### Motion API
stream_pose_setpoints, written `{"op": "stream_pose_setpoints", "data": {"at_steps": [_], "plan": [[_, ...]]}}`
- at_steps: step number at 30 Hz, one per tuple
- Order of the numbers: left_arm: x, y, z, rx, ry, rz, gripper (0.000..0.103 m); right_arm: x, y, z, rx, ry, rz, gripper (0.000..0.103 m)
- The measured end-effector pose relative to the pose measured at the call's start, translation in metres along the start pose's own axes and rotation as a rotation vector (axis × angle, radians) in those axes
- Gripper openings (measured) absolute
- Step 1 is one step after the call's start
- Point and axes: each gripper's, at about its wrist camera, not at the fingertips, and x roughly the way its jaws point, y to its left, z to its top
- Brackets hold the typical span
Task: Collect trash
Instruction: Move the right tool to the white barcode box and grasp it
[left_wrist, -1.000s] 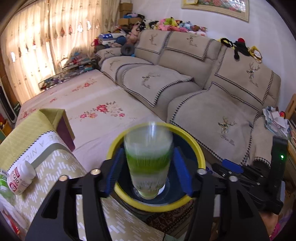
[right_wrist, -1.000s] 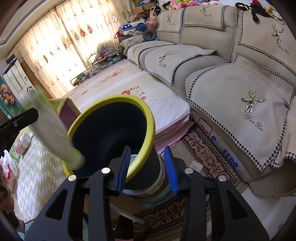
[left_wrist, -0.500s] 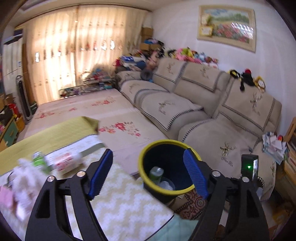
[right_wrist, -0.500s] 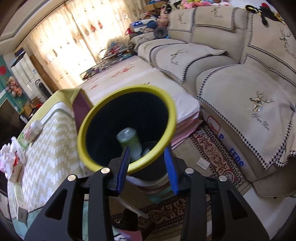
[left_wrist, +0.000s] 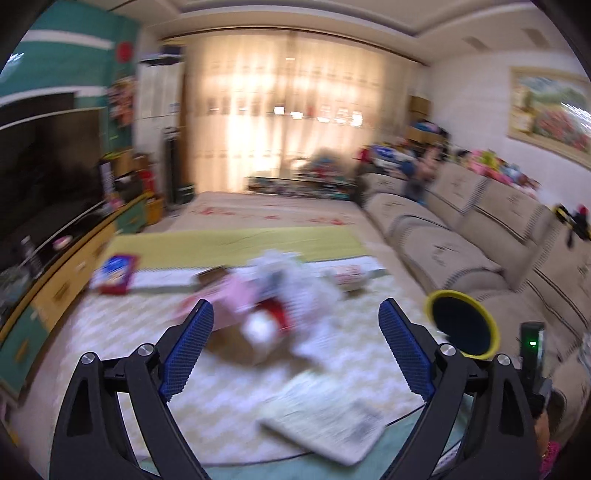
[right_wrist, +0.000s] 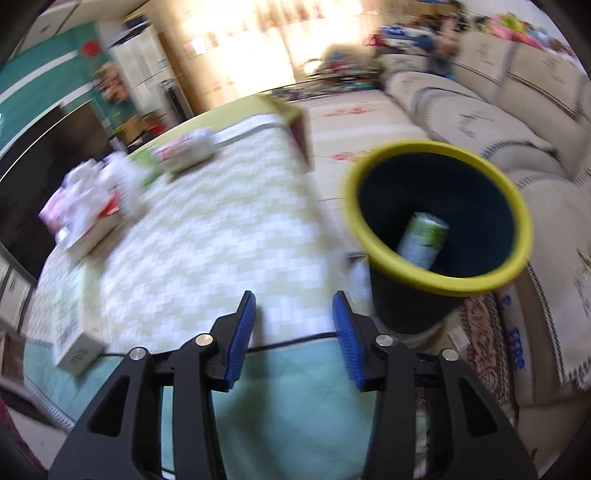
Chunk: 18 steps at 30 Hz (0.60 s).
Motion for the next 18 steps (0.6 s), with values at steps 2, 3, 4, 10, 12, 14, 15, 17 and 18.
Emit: {"op": "stream_pose_setpoints", "data": {"at_steps": [2, 3, 4, 10, 12, 14, 15, 17, 18], "plan": [[-0.013, 0.030, -0.009, -0.042, -0.004, 0.054, 0.090, -0.004, 0.019, 0.002, -0.036, -0.004, 0.093, 0.063], [-0.016, 0.040, -0.013, -0.053, -0.006, 0.067, 0.090, -0.008, 0.031, 0.003, -0.048, -0.007, 0.145, 0.063], [-0.021, 0.053, -0.017, -0.070, -0.007, 0.085, 0.090, -0.012, 0.042, 0.004, -0.072, -0.023, 0.164, 0.063], [-0.035, 0.084, -0.033, -0.121, -0.010, 0.114, 0.091, -0.019, 0.108, 0.002, -0.249, -0.030, 0.281, 0.070], [-0.038, 0.088, -0.038, -0.124, -0.014, 0.111, 0.091, -0.018, 0.132, -0.004, -0.320, -0.014, 0.308, 0.072], [-0.040, 0.088, -0.039, -0.124, -0.017, 0.110, 0.091, -0.018, 0.153, -0.012, -0.386, -0.010, 0.323, 0.078], [-0.041, 0.086, -0.039, -0.124, -0.019, 0.109, 0.091, -0.017, 0.160, -0.013, -0.407, -0.007, 0.327, 0.080], [-0.044, 0.085, -0.040, -0.125, -0.022, 0.112, 0.091, -0.016, 0.173, -0.017, -0.455, -0.007, 0.325, 0.087], [-0.047, 0.082, -0.038, -0.126, -0.024, 0.113, 0.091, -0.013, 0.178, -0.018, -0.477, -0.004, 0.319, 0.088]]}}
